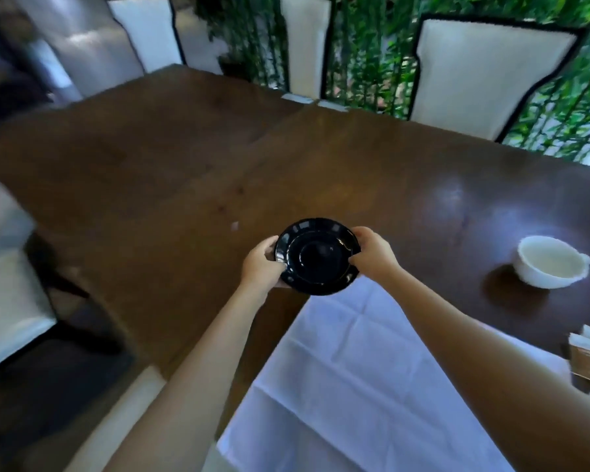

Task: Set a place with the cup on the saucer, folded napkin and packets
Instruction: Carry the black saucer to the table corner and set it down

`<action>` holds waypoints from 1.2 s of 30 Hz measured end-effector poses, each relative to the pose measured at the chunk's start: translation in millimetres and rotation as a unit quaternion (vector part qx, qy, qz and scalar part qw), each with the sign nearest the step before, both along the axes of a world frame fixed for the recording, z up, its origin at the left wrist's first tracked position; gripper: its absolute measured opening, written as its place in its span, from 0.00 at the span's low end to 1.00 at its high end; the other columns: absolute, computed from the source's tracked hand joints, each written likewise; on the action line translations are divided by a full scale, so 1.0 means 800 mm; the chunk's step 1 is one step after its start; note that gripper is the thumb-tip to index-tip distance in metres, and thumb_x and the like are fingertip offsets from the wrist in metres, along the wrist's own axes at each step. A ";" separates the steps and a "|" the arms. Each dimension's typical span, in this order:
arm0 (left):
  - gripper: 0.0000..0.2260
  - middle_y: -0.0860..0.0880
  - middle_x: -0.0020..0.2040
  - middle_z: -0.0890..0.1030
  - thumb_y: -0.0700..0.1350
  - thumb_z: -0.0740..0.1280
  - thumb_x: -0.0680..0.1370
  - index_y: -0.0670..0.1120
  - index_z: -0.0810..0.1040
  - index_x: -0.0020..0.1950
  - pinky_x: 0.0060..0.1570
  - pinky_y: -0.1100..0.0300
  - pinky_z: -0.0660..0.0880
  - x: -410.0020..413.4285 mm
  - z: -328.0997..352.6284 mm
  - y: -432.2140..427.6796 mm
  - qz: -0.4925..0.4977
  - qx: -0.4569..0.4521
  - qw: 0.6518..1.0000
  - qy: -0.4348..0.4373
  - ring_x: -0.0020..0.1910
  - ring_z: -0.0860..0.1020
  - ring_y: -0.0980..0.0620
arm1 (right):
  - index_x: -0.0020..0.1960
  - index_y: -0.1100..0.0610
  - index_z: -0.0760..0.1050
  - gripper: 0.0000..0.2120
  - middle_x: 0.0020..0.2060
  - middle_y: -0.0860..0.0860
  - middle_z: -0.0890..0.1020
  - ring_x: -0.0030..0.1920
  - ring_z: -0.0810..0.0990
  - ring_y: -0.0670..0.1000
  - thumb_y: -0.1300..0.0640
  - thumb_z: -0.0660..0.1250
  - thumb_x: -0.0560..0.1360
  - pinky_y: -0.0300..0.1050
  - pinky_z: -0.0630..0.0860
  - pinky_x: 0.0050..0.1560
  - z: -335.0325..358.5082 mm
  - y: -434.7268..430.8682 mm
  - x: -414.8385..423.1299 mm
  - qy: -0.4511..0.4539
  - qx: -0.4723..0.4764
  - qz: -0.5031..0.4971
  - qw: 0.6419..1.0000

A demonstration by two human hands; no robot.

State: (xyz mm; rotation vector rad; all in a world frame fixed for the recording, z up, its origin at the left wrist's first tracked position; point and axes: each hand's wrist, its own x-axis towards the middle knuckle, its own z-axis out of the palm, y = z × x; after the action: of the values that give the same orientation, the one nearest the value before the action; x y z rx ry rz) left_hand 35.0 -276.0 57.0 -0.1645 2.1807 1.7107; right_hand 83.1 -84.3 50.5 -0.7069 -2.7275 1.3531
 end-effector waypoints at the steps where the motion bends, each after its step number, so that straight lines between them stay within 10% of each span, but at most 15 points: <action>1: 0.26 0.52 0.57 0.73 0.29 0.66 0.72 0.50 0.72 0.66 0.26 0.58 0.80 0.004 -0.001 -0.021 0.014 0.005 1.000 -0.002 0.49 0.78 0.48 | 0.61 0.56 0.72 0.24 0.54 0.55 0.80 0.51 0.78 0.56 0.70 0.62 0.66 0.48 0.78 0.47 -0.003 -0.018 -0.004 -0.001 0.000 0.016 1.000; 16: 0.28 0.51 0.57 0.71 0.26 0.63 0.74 0.48 0.69 0.69 0.30 0.54 0.80 0.076 -0.075 -0.212 0.152 -0.004 0.986 -0.068 0.53 0.75 0.47 | 0.66 0.57 0.69 0.27 0.57 0.58 0.77 0.51 0.80 0.61 0.72 0.60 0.69 0.55 0.83 0.42 -0.065 -0.197 0.005 -0.090 -0.076 0.179 0.977; 27: 0.25 0.60 0.43 0.73 0.25 0.60 0.74 0.58 0.75 0.46 0.24 0.60 0.76 0.071 -0.090 -0.223 0.151 -0.023 0.987 -0.056 0.41 0.75 0.53 | 0.72 0.56 0.62 0.32 0.65 0.58 0.73 0.60 0.76 0.61 0.73 0.59 0.71 0.59 0.81 0.52 -0.087 -0.215 -0.007 -0.130 -0.051 0.203 0.969; 32: 0.27 0.54 0.50 0.73 0.25 0.61 0.74 0.50 0.71 0.66 0.27 0.59 0.79 0.068 -0.095 -0.224 0.157 -0.021 0.986 -0.058 0.49 0.75 0.49 | 0.72 0.55 0.62 0.31 0.65 0.58 0.73 0.58 0.78 0.61 0.72 0.58 0.72 0.58 0.81 0.51 -0.089 -0.215 -0.014 -0.130 -0.048 0.210 0.968; 36: 0.23 0.55 0.47 0.76 0.28 0.62 0.74 0.59 0.75 0.50 0.28 0.58 0.79 0.070 -0.095 -0.225 0.121 -0.050 0.991 -0.018 0.47 0.78 0.49 | 0.73 0.55 0.60 0.33 0.67 0.59 0.71 0.61 0.76 0.62 0.71 0.61 0.72 0.58 0.81 0.53 -0.086 -0.212 -0.013 -0.145 -0.040 0.228 0.962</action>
State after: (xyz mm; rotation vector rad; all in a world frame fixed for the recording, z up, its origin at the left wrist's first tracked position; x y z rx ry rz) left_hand 91.0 -455.8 -19.0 -0.5003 2.2996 1.7051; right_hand 72.3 -253.6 -18.1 -0.3010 -3.2338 1.5526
